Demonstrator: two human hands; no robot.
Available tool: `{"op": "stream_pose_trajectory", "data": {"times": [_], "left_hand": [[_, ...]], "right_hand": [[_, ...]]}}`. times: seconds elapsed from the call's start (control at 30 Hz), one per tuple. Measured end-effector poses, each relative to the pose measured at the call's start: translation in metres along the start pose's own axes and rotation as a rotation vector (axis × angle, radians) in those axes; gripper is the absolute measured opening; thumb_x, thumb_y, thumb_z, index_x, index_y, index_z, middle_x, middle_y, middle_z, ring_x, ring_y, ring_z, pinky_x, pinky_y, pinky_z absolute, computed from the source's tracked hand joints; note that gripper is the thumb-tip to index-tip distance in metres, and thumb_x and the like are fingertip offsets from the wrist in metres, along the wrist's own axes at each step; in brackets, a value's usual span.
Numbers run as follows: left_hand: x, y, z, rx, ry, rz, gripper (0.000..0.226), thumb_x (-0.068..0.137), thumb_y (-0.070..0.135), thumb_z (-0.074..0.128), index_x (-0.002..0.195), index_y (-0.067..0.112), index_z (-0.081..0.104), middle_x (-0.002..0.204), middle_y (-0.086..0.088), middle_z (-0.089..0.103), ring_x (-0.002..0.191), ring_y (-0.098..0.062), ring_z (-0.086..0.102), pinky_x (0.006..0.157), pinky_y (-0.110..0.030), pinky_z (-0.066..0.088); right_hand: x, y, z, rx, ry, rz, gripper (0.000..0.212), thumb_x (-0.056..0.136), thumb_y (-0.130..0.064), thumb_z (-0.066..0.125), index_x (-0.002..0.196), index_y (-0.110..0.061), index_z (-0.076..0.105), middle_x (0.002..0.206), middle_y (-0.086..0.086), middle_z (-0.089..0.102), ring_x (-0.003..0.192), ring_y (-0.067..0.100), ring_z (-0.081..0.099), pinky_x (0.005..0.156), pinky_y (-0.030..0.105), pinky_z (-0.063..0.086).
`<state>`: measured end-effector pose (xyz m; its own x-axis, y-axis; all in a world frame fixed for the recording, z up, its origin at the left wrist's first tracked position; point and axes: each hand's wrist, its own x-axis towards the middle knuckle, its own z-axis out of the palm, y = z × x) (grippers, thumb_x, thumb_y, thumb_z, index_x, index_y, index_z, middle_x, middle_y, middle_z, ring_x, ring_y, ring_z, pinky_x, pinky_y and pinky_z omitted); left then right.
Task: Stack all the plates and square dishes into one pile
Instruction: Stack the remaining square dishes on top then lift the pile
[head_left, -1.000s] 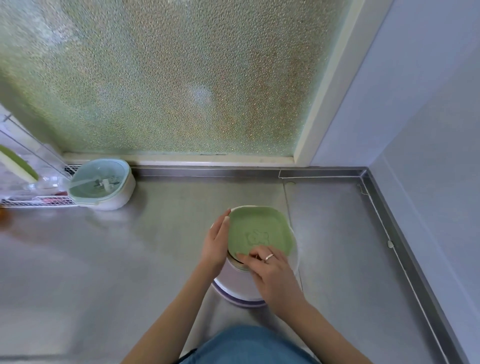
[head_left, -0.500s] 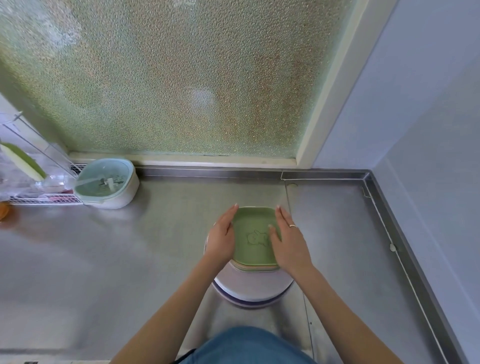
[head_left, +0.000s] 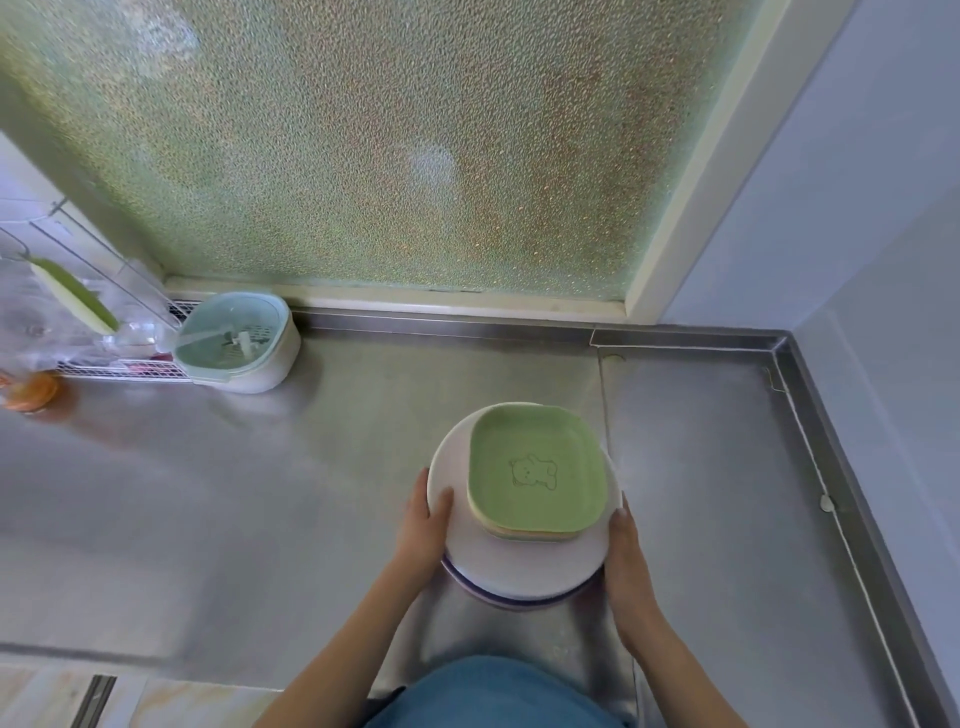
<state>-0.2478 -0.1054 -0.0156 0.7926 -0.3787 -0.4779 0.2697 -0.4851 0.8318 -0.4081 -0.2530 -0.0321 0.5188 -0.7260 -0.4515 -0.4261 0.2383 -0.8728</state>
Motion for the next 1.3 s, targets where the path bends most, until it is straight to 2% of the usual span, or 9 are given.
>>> {"op": "stream_pose_trajectory", "data": {"times": [0.07,0.23,0.4,0.57,0.83,1.0,1.1,1.2,1.3], "left_hand": [[-0.001,-0.003,0.002,0.044,0.006,0.020,0.046,0.082,0.038,0.041,0.125,0.023,0.046,0.119,-0.001,0.057,0.116,-0.028,0.054,0.096,-0.038,0.043],[0.000,0.004,0.000,0.087,-0.002,-0.009,0.045,0.097,0.024,0.042,0.141,0.018,0.034,0.120,0.003,0.051,0.104,-0.015,0.048,0.090,-0.027,0.037],[0.008,0.002,-0.023,0.041,0.011,-0.052,0.045,0.098,0.023,0.042,0.141,0.017,0.032,0.126,-0.001,0.052,0.108,-0.018,0.050,0.096,-0.035,0.043],[0.030,-0.001,-0.064,0.017,0.087,-0.111,0.045,0.094,0.038,0.045,0.136,0.023,0.040,0.125,-0.003,0.056,0.114,-0.028,0.056,0.094,-0.055,0.048],[0.097,0.009,-0.134,-0.012,0.151,-0.147,0.035,0.096,0.032,0.042,0.130,0.023,0.043,0.119,-0.009,0.058,0.104,-0.034,0.057,0.078,-0.045,0.051],[0.136,0.024,-0.170,-0.046,0.152,-0.133,0.040,0.097,0.030,0.040,0.136,0.023,0.037,0.126,-0.009,0.053,0.116,-0.035,0.053,0.097,-0.057,0.046],[0.153,0.026,-0.187,-0.047,0.141,-0.103,0.040,0.096,0.030,0.039,0.135,0.023,0.038,0.123,-0.006,0.054,0.116,-0.034,0.053,0.096,-0.059,0.045],[0.160,0.027,-0.196,-0.027,0.143,-0.050,0.045,0.097,0.024,0.039,0.141,0.017,0.028,0.126,-0.004,0.048,0.113,-0.024,0.048,0.104,-0.044,0.039],[0.154,0.026,-0.198,0.006,0.131,0.047,0.049,0.098,0.011,0.036,0.144,0.010,0.018,0.125,0.000,0.039,0.112,-0.016,0.039,0.097,-0.028,0.031]], "right_hand": [[0.004,0.010,0.006,0.047,0.010,0.002,0.080,0.077,-0.081,0.024,0.145,-0.037,0.025,0.151,-0.007,0.032,0.138,0.013,0.030,0.116,0.045,0.023],[0.008,0.011,0.014,0.172,0.089,-0.003,0.046,0.101,-0.042,0.019,0.143,-0.028,0.033,0.140,-0.002,0.045,0.129,0.015,0.041,0.108,0.034,0.031],[0.009,-0.004,0.038,0.196,0.032,-0.015,0.040,0.103,-0.035,0.018,0.134,-0.028,0.043,0.126,0.000,0.056,0.112,0.010,0.053,0.089,0.026,0.042],[0.020,-0.008,0.085,0.189,-0.057,0.018,0.049,0.099,-0.048,0.019,0.147,-0.040,0.011,0.153,-0.013,0.022,0.137,0.009,0.028,0.114,0.037,0.025],[0.058,-0.042,0.178,0.208,-0.039,0.012,0.046,0.101,-0.040,0.021,0.147,-0.035,0.017,0.153,-0.009,0.026,0.136,0.010,0.030,0.115,0.039,0.025],[0.081,-0.071,0.227,0.197,-0.018,-0.047,0.043,0.103,-0.023,0.025,0.145,-0.030,0.027,0.141,-0.024,0.032,0.124,-0.011,0.036,0.105,0.023,0.028],[0.088,-0.081,0.249,0.221,0.022,-0.026,0.042,0.103,-0.033,0.024,0.144,-0.035,0.025,0.140,-0.018,0.037,0.124,0.002,0.039,0.102,0.024,0.031],[0.090,-0.083,0.266,0.210,0.057,-0.022,0.042,0.101,-0.038,0.024,0.143,-0.040,0.026,0.144,-0.015,0.036,0.128,0.007,0.038,0.106,0.028,0.031],[0.089,-0.084,0.275,0.206,0.096,-0.010,0.043,0.100,-0.043,0.026,0.143,-0.041,0.026,0.148,-0.013,0.034,0.131,0.007,0.037,0.111,0.033,0.030]]}}
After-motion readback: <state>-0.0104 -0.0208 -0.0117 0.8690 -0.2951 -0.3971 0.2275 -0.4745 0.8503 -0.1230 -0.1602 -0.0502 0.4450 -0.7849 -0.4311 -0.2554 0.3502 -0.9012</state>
